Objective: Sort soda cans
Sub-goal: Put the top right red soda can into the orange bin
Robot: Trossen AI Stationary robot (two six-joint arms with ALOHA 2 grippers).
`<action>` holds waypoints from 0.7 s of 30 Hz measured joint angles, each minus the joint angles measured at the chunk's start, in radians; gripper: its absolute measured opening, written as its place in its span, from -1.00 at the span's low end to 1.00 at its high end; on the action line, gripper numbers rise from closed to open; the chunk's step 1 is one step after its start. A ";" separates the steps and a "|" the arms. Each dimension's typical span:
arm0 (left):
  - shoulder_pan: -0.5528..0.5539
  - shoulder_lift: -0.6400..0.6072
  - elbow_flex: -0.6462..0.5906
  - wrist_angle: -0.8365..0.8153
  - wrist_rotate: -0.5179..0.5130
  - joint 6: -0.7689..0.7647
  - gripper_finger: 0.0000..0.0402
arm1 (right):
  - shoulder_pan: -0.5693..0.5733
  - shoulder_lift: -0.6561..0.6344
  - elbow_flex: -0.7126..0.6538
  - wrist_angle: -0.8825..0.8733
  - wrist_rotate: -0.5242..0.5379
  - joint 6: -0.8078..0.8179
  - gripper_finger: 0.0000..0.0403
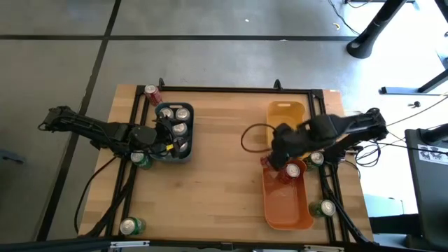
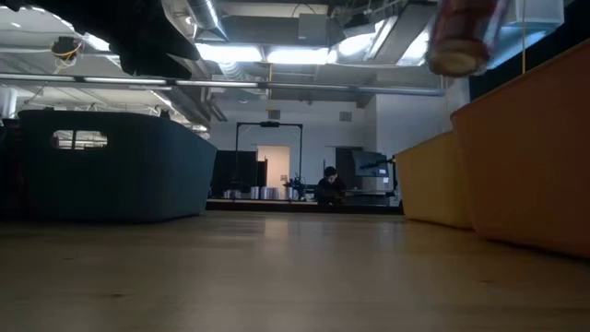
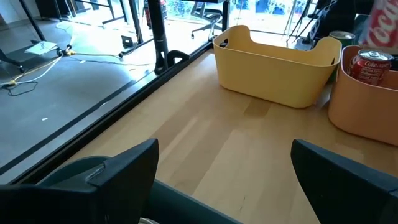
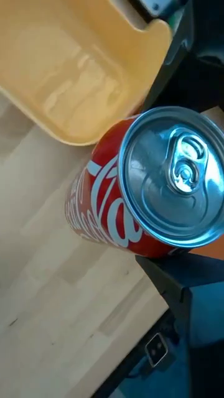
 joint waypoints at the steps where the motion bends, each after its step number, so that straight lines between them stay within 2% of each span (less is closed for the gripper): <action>1: 0.000 0.000 0.000 0.000 0.000 0.000 0.76 | 0.016 0.000 -0.016 -0.001 -0.004 0.021 0.42; 7: 0.000 0.000 0.000 0.000 0.000 -0.002 0.76 | 0.067 0.001 -0.122 -0.001 -0.026 0.081 0.42; 12: 0.000 0.000 0.000 -0.001 0.000 -0.003 0.76 | 0.063 0.001 -0.204 0.007 0.002 0.096 0.42; 21: 0.000 0.000 0.000 -0.001 0.000 -0.002 0.76 | 0.050 0.001 -0.363 0.181 -0.002 0.010 0.42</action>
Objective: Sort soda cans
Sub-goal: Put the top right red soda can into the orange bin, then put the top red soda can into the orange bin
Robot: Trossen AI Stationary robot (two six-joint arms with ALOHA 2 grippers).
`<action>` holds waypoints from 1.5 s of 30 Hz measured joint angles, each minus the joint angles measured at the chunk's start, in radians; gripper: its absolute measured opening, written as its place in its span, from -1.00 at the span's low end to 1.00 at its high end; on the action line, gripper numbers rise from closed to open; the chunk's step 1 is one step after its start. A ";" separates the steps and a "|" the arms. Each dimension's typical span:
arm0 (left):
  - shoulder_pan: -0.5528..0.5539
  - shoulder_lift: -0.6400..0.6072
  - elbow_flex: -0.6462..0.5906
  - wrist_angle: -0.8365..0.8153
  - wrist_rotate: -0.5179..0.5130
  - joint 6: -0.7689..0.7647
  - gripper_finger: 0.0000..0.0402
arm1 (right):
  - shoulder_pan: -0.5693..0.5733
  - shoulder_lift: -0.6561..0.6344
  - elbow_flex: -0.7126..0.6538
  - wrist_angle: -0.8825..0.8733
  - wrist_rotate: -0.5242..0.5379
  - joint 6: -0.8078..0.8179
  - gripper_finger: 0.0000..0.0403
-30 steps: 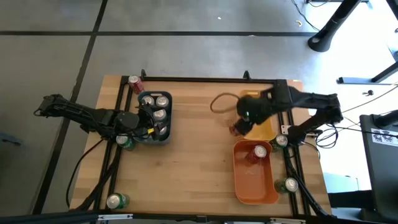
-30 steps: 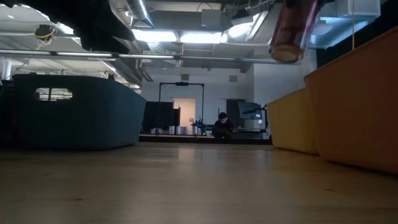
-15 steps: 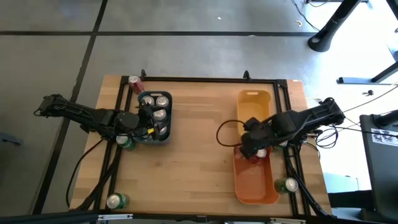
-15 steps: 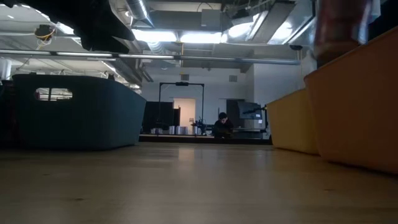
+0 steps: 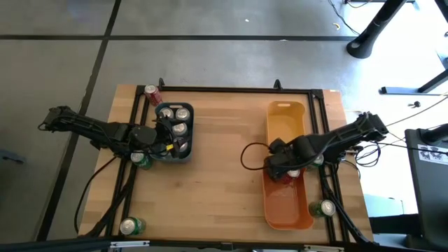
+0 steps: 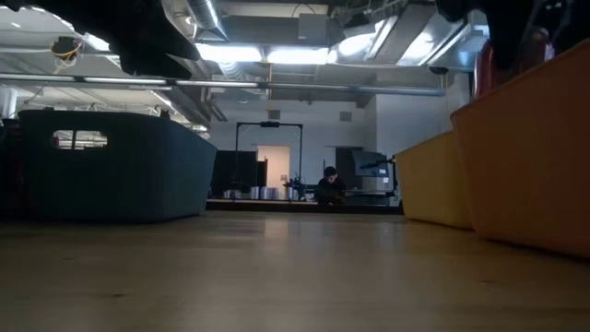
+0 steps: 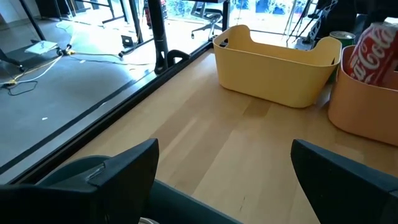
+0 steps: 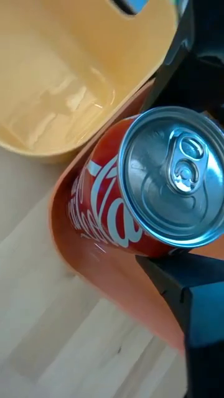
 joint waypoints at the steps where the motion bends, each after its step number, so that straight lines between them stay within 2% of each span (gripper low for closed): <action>1: 0.000 0.000 0.000 0.000 0.000 0.002 0.76 | 0.000 0.000 -0.016 0.013 0.001 -0.016 0.42; 6: 0.000 0.000 0.000 0.000 0.000 0.006 0.76 | 0.015 0.000 -0.093 0.110 0.012 -0.169 0.42; 19: 0.000 0.000 0.000 -0.004 0.000 0.024 0.76 | 0.013 0.000 -0.253 0.229 0.060 -0.344 0.49; 28: 0.000 0.000 0.000 -0.003 0.000 0.022 0.76 | 0.013 0.000 -0.274 0.267 0.054 -0.357 0.79; 33: 0.000 0.000 0.000 -0.003 0.000 0.020 0.76 | 0.013 0.000 -0.198 0.191 0.035 -0.368 0.88; 40: 0.000 -0.003 0.000 -0.001 0.000 0.021 0.76 | 0.013 -0.001 0.051 -0.003 -0.002 -0.387 0.88; 42: 0.006 -0.008 0.006 -0.009 0.000 0.030 0.76 | 0.013 -0.001 0.119 -0.012 0.043 -0.401 0.88; 45: 0.022 -0.010 0.049 -0.064 0.000 0.030 0.76 | 0.013 -0.001 0.187 0.040 0.177 -0.448 0.88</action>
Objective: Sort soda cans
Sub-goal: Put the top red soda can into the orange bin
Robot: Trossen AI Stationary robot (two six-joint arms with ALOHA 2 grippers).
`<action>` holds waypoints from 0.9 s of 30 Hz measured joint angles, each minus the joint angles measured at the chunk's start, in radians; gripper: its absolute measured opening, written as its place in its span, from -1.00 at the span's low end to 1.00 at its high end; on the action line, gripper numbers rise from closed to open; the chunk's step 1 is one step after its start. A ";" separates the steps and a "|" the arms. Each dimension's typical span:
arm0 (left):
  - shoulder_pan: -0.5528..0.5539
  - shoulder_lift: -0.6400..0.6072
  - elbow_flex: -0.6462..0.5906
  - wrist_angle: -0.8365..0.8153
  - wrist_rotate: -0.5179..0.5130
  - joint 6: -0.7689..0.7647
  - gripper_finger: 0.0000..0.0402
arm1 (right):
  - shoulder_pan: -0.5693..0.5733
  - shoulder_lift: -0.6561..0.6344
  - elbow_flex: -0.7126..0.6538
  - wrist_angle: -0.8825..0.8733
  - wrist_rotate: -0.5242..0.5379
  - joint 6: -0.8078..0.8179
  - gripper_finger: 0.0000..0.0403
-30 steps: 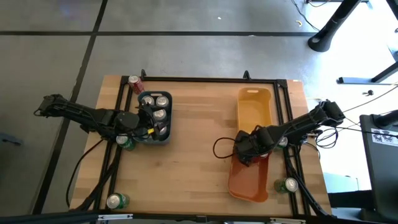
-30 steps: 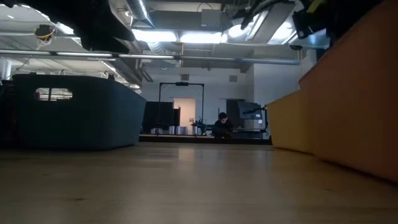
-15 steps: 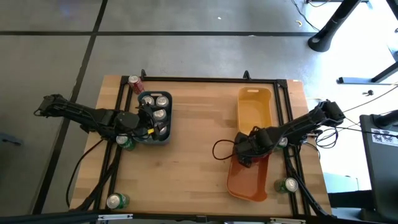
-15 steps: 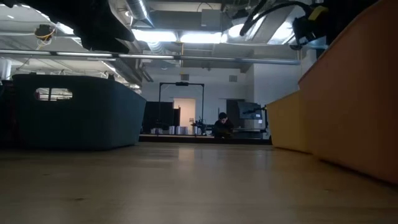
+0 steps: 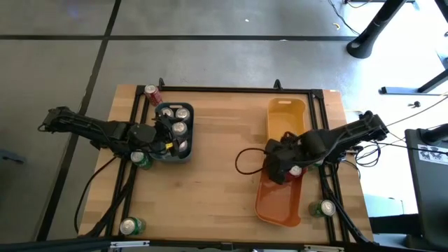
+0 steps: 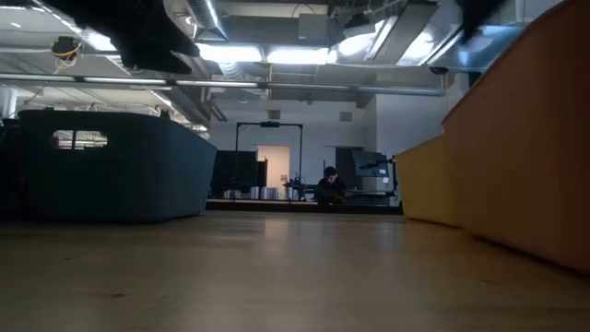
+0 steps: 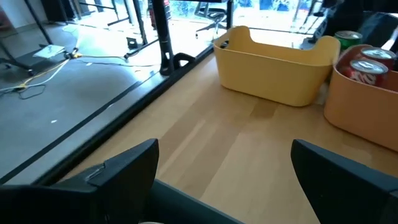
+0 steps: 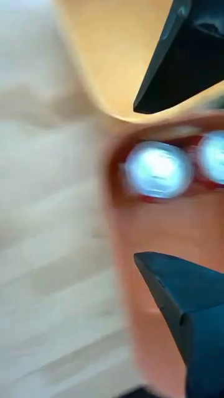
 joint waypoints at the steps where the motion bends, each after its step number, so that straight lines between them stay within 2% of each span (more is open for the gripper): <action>1: 0.009 0.000 0.024 -0.032 0.000 -0.002 0.76 | -0.002 0.000 0.007 0.035 0.043 -0.028 0.88; 6: 0.108 0.000 0.174 -0.251 -0.006 -0.075 0.76 | -0.056 -0.001 -0.018 0.233 0.155 -0.171 0.88; 10: 0.241 0.001 0.276 -0.434 -0.018 -0.138 0.76 | -0.148 0.001 -0.124 0.405 0.140 -0.282 0.88; 14: 0.388 0.002 0.314 -0.503 -0.027 -0.161 0.76 | -0.251 0.002 -0.263 0.608 0.132 -0.395 0.88; 19: 0.573 0.020 0.321 -0.519 -0.024 -0.178 0.76 | -0.376 0.002 -0.374 0.921 -0.017 -0.576 0.88; 27: 0.871 0.159 0.322 -0.544 0.162 -0.186 0.72 | -0.538 0.001 -0.415 1.065 -0.221 -0.693 0.88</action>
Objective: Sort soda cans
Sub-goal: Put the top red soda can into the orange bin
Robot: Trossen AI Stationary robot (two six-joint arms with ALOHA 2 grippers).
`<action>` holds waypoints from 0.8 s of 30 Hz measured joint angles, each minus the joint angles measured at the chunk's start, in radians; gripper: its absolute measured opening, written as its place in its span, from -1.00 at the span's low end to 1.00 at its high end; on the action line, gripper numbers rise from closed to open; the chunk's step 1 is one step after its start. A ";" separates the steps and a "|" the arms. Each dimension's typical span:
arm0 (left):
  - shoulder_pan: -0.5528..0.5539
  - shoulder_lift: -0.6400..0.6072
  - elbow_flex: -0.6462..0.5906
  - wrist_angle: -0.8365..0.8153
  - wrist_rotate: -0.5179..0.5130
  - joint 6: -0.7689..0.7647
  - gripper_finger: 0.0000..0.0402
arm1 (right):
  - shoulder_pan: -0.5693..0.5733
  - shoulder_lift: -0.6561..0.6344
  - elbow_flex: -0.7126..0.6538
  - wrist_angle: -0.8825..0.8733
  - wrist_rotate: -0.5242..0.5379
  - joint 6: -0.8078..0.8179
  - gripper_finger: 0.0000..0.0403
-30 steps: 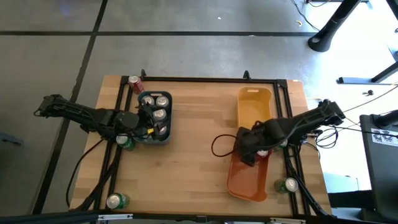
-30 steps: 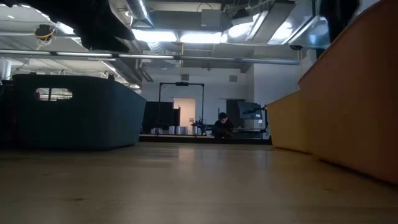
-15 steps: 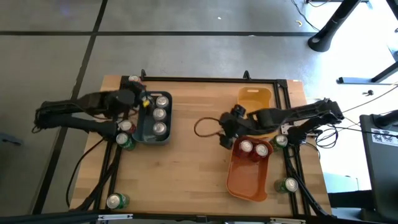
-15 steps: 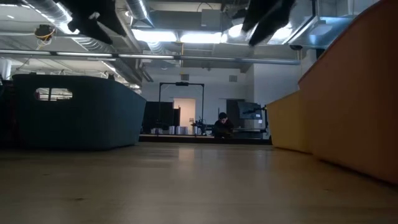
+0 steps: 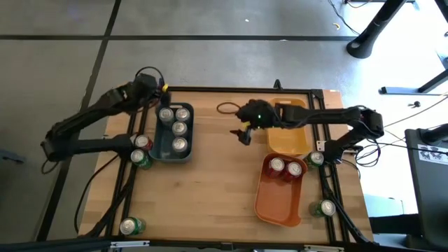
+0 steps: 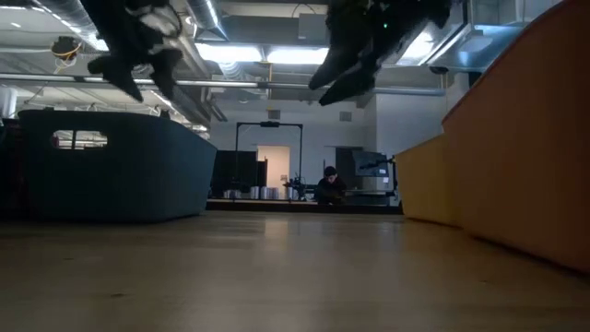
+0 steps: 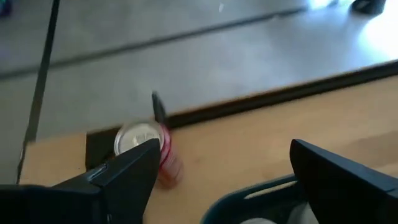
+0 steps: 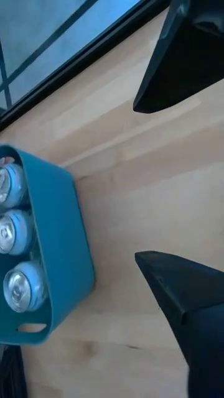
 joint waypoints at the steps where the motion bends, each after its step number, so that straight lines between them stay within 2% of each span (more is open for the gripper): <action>1: 0.025 0.024 0.005 -0.009 0.029 0.001 0.71 | -0.013 0.000 -0.004 0.008 -0.016 -0.005 0.88; 8: 0.121 0.186 0.120 -0.152 0.055 0.025 0.65 | -0.060 0.000 -0.057 0.027 -0.085 -0.007 0.88; 15: 0.168 0.302 0.211 -0.177 0.058 0.089 0.65 | -0.048 0.000 -0.110 0.118 -0.087 0.034 0.88; 20: 0.165 0.326 0.232 -0.167 0.060 0.264 0.65 | -0.036 0.000 -0.114 0.120 -0.079 0.053 0.88; 24: 0.164 0.326 0.232 -0.170 0.062 0.294 0.65 | -0.021 0.000 -0.114 0.137 -0.072 0.077 0.88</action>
